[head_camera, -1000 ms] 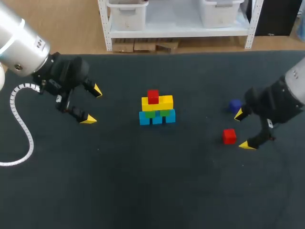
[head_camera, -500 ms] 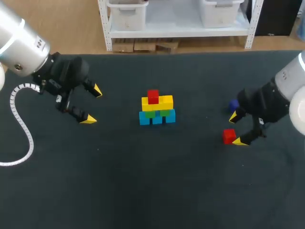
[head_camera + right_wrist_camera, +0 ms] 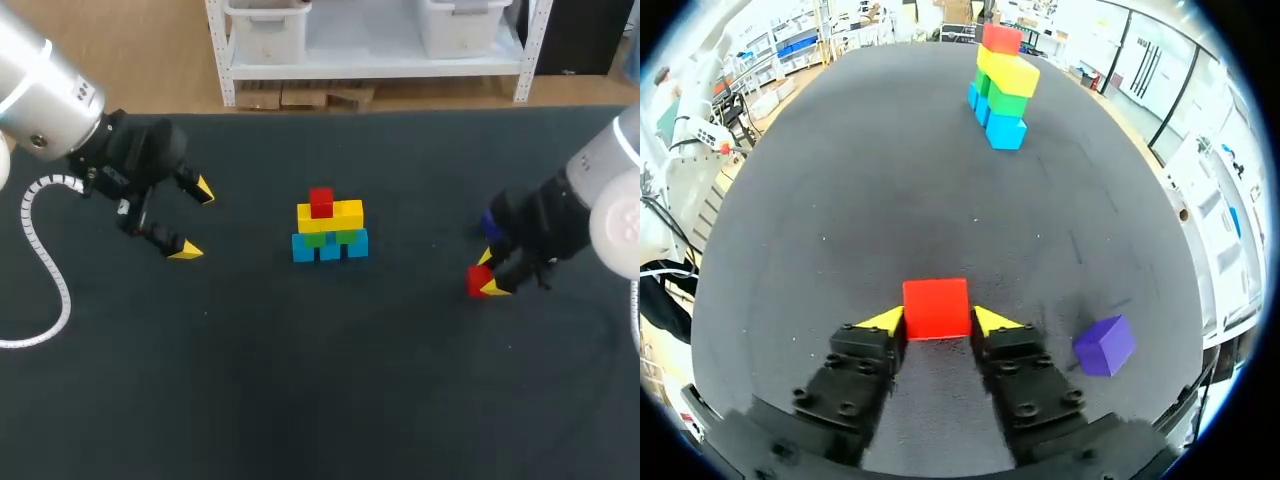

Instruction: Place the blue cubes, place green cubes on the blue cubes, place the yellow cubes on the green cubes, then place the red cubes on the yellow cubes, and place purple cube on the red cubes.

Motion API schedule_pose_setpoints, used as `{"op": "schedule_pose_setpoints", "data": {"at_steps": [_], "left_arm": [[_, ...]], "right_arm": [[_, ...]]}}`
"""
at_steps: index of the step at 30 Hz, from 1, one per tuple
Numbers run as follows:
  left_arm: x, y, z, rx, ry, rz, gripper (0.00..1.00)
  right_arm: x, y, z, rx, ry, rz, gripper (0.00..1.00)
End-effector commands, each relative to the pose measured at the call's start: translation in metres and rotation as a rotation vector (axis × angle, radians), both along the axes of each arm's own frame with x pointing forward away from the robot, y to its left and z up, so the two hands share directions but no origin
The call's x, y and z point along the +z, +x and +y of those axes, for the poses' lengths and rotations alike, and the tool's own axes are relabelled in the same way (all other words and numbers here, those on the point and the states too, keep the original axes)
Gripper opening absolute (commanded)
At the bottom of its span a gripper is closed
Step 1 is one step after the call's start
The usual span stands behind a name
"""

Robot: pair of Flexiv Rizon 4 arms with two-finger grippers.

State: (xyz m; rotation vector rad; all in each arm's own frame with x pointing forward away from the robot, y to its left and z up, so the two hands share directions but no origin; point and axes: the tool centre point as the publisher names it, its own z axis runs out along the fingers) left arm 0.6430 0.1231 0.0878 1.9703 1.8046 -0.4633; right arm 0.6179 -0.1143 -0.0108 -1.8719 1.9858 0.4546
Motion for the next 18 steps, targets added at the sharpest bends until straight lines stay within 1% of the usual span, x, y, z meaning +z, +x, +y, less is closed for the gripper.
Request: {"op": "schedule_pose_setpoints", "data": {"at_steps": [1,4,7,13,16,17,18], "left_arm": [[-0.001,0.000,0.001,-0.002,-0.003,-0.003,1.00],[-0.001,0.000,0.001,-0.002,-0.003,-0.003,1.00],[-0.001,0.000,0.001,-0.002,-0.003,-0.003,1.00],[-0.001,0.000,0.001,-0.002,-0.003,-0.003,1.00],[-0.001,0.000,0.001,-0.002,-0.003,-0.003,1.00],[-0.001,0.000,0.001,-0.002,-0.003,-0.003,1.00],[-0.001,0.000,0.001,-0.002,-0.003,-0.003,1.00]], "right_arm": [[-0.003,0.003,0.000,0.004,0.004,0.006,0.00],[-0.002,0.004,-0.001,0.001,0.006,0.011,0.00],[0.008,0.004,-0.001,-0.001,0.002,0.013,0.00],[0.047,0.012,0.002,-0.012,-0.021,-0.004,0.00],[0.069,0.020,0.008,-0.008,-0.041,-0.022,0.00],[0.074,0.023,0.011,-0.006,-0.065,-0.016,0.00],[0.079,0.027,0.014,-0.007,-0.066,-0.016,0.00]]}}
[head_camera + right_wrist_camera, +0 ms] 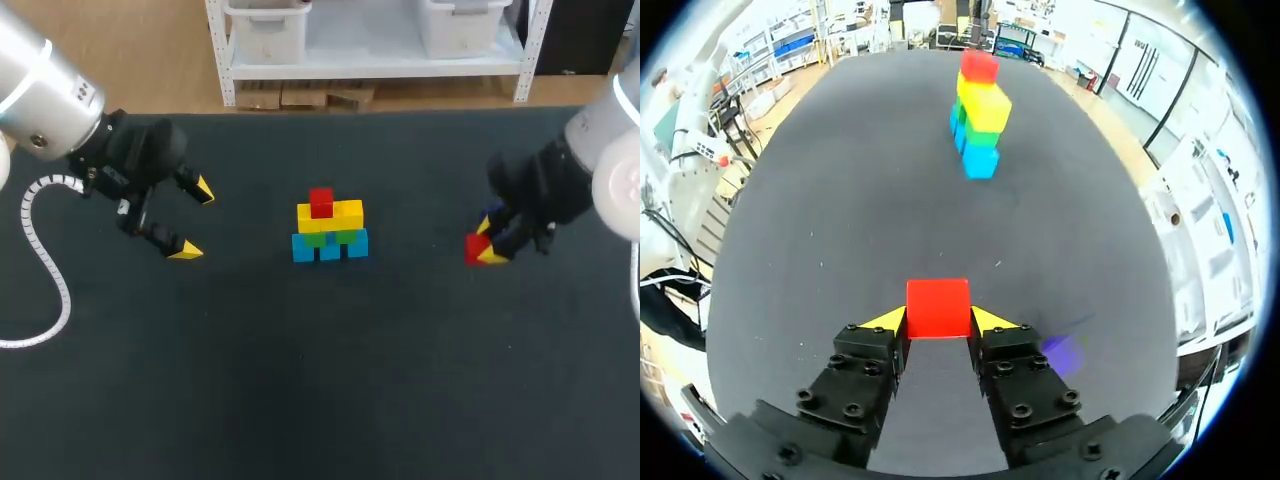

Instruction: Place the blue cubes, place green cubes on the blue cubes, place the yellow cubes on the green cubes, then place the red cubes on the yellow cubes, and place purple cube on the red cubes.

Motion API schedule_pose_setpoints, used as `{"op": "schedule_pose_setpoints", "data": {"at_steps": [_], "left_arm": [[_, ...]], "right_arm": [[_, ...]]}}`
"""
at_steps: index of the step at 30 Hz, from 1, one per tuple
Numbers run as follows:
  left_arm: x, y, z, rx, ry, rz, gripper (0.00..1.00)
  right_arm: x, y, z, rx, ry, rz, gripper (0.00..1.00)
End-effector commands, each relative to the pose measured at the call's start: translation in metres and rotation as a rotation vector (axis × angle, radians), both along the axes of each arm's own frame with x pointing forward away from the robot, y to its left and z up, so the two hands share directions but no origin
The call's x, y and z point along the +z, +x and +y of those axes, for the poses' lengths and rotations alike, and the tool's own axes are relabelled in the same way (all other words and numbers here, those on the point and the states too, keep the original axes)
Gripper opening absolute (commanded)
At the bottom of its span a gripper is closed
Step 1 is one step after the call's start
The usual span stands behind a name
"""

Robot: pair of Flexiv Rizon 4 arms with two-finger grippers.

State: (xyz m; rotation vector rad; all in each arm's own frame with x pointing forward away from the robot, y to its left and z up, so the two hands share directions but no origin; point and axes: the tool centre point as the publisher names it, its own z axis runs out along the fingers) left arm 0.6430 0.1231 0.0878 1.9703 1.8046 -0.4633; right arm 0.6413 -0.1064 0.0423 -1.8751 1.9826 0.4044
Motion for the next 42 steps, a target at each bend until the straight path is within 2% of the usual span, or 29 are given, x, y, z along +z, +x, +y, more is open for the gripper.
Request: {"op": "schedule_pose_setpoints", "data": {"at_steps": [1,6,11,20,28,42], "left_arm": [[-0.001,0.000,0.001,-0.002,-0.003,-0.003,1.00],[-0.001,0.000,0.001,-0.002,-0.003,-0.003,1.00],[-0.001,0.000,0.001,-0.002,-0.003,-0.003,1.00],[-0.001,0.000,0.001,-0.002,-0.003,-0.003,1.00],[-0.001,0.000,0.001,-0.002,-0.003,-0.003,1.00],[-0.001,0.000,0.001,-0.002,-0.003,-0.003,1.00]], "right_arm": [[0.031,0.007,0.009,-0.003,-0.050,0.011,0.00],[0.049,0.031,0.029,0.005,-0.055,-0.019,0.00],[0.055,0.050,0.055,0.029,-0.047,-0.032,0.00],[0.057,0.067,0.096,0.058,0.000,-0.019,0.00],[0.058,0.071,0.126,0.085,0.018,-0.020,0.00],[0.049,0.062,0.153,0.090,0.010,-0.006,0.00]]}}
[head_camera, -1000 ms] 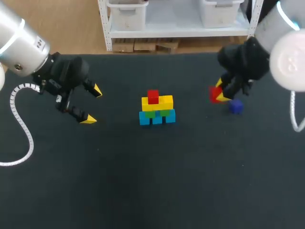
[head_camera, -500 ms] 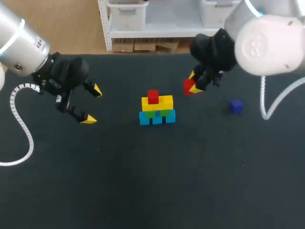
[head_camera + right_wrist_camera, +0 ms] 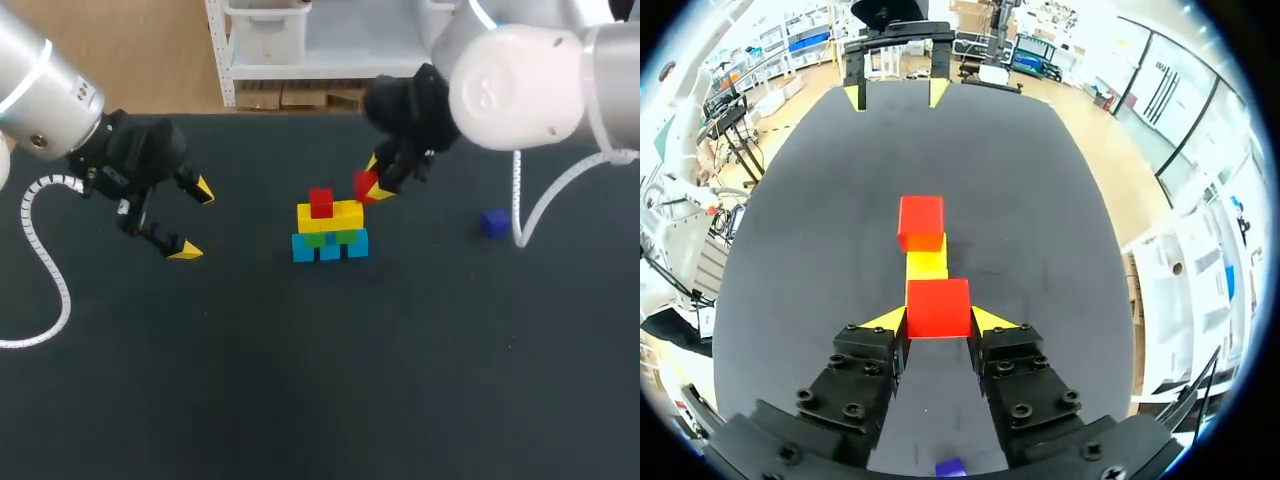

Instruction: Place the blue cubes, place green cubes on the blue cubes, place the yellow cubes on the green cubes, then place the red cubes on the yellow cubes, and place purple cube on the red cubes.

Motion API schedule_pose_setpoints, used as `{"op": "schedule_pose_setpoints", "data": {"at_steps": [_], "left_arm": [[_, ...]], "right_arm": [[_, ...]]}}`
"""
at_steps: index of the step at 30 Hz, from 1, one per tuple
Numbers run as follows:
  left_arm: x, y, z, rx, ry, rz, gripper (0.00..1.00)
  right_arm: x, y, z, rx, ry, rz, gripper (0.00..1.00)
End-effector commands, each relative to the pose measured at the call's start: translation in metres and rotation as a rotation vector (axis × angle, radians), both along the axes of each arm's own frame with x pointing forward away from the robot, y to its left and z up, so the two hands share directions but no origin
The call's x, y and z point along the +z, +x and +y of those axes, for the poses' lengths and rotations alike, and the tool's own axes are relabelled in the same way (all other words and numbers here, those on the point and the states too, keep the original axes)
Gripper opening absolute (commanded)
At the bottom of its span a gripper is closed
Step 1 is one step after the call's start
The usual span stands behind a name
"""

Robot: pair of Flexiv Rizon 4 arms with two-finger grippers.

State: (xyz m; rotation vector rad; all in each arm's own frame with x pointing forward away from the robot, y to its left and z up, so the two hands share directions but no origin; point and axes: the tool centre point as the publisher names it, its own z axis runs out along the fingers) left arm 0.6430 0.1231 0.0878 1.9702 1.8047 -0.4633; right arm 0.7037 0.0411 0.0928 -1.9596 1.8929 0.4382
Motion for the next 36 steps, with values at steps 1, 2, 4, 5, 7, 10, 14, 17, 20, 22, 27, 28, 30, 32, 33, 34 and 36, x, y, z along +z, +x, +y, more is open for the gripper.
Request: {"op": "schedule_pose_setpoints", "data": {"at_steps": [1,2,4,5,7,10,14,17,20,22,27,28,30,32,33,34,36], "left_arm": [[-0.001,0.000,0.001,-0.002,-0.003,-0.003,1.00],[-0.001,0.000,0.001,-0.002,-0.003,-0.003,1.00],[-0.001,0.000,0.001,-0.002,-0.003,-0.003,1.00],[-0.001,0.000,0.001,-0.002,-0.003,-0.003,1.00],[-0.001,0.000,0.001,-0.002,-0.003,-0.003,1.00],[-0.001,0.000,0.001,-0.002,-0.003,-0.003,1.00],[-0.001,0.000,0.001,-0.002,-0.003,-0.003,1.00],[-0.001,0.000,0.001,-0.002,-0.003,-0.003,1.00],[-0.001,0.000,0.001,-0.002,-0.003,-0.003,1.00],[-0.001,0.000,0.001,-0.002,-0.003,-0.003,1.00],[-0.001,0.000,0.001,-0.002,-0.003,-0.003,1.00],[-0.001,0.000,0.001,-0.002,-0.003,-0.003,1.00],[-0.001,0.000,0.001,-0.002,-0.003,-0.003,1.00],[-0.001,0.000,0.001,-0.002,-0.003,-0.003,1.00],[-0.001,0.000,0.001,-0.002,-0.003,-0.003,1.00],[-0.001,0.000,0.001,-0.002,-0.003,-0.003,1.00],[-0.001,0.000,0.001,-0.002,-0.003,-0.003,1.00]], "right_arm": [[-0.001,-0.001,0.006,0.001,-0.005,-0.002,0.00],[-0.001,-0.001,0.008,0.002,-0.005,-0.002,0.00],[-0.001,-0.001,0.011,0.004,-0.006,-0.003,0.00],[-0.001,-0.001,0.012,0.005,-0.007,-0.003,0.00],[-0.001,-0.001,0.014,0.005,-0.006,-0.004,0.00],[-0.001,-0.002,0.017,0.003,-0.004,-0.006,0.00],[-0.002,-0.005,0.020,0.004,-0.003,-0.004,0.00],[-0.004,-0.007,0.024,0.011,-0.004,0.001,0.00],[-0.006,-0.009,0.027,0.018,-0.004,0.006,0.00],[-0.006,-0.010,0.028,0.020,-0.003,0.007,0.00],[-0.006,-0.010,0.030,0.024,-0.002,0.008,0.00],[-0.006,-0.010,0.030,0.025,-0.001,0.008,0.00],[-0.006,-0.010,0.031,0.026,0.000,0.008,0.00],[-0.006,-0.010,0.031,0.027,0.001,0.007,0.00],[-0.006,-0.010,0.031,0.027,0.001,0.006,0.00],[-0.006,-0.010,0.031,0.027,0.001,0.005,0.00],[-0.006,-0.009,0.031,0.026,0.001,0.005,0.00]]}}
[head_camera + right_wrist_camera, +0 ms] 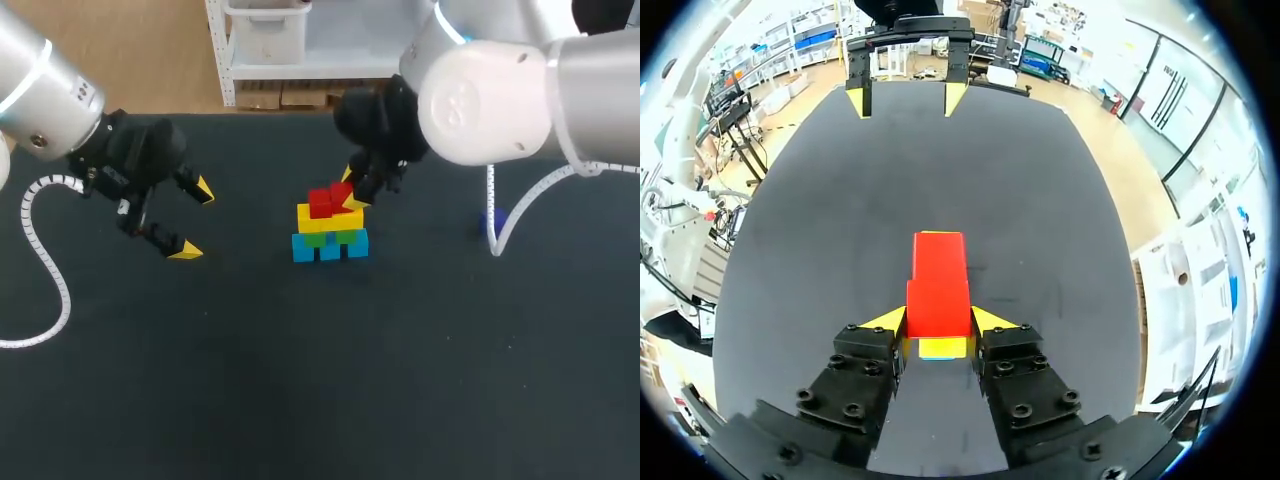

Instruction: Place the blue cubes, place green cubes on the blue cubes, place the yellow cubes on the green cubes, then place the red cubes on the yellow cubes, and place purple cube on the red cubes.

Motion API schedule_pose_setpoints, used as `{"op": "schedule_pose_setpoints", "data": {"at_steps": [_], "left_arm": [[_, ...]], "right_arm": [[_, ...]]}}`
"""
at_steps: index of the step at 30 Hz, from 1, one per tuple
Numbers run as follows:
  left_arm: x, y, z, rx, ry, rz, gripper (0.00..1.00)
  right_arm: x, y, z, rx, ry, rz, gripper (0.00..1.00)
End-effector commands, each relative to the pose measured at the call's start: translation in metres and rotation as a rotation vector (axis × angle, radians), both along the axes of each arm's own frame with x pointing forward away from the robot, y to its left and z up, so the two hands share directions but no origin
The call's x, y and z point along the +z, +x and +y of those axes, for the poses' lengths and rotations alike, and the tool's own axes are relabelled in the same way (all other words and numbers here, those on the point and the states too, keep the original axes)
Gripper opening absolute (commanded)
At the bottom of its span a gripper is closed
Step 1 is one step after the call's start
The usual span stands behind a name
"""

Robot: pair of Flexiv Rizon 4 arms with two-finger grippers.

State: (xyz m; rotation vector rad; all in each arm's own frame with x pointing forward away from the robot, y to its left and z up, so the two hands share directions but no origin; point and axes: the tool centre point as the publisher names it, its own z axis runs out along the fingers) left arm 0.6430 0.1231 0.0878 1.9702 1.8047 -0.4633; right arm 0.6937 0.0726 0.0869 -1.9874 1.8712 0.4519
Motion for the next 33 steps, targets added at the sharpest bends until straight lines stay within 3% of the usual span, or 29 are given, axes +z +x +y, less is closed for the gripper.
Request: {"op": "schedule_pose_setpoints", "data": {"at_steps": [1,33], "left_arm": [[-0.0005,-0.0004,0.0012,-0.002,-0.003,-0.003,1.00],[-0.0005,-0.0004,0.0012,-0.002,-0.003,-0.003,1.00]], "right_arm": [[0.0003,0.0011,-0.0012,-0.001,0.000,-0.001,0.00],[-0.0022,-0.0015,-0.0032,-0.007,0.005,0.010,0.00]]}}
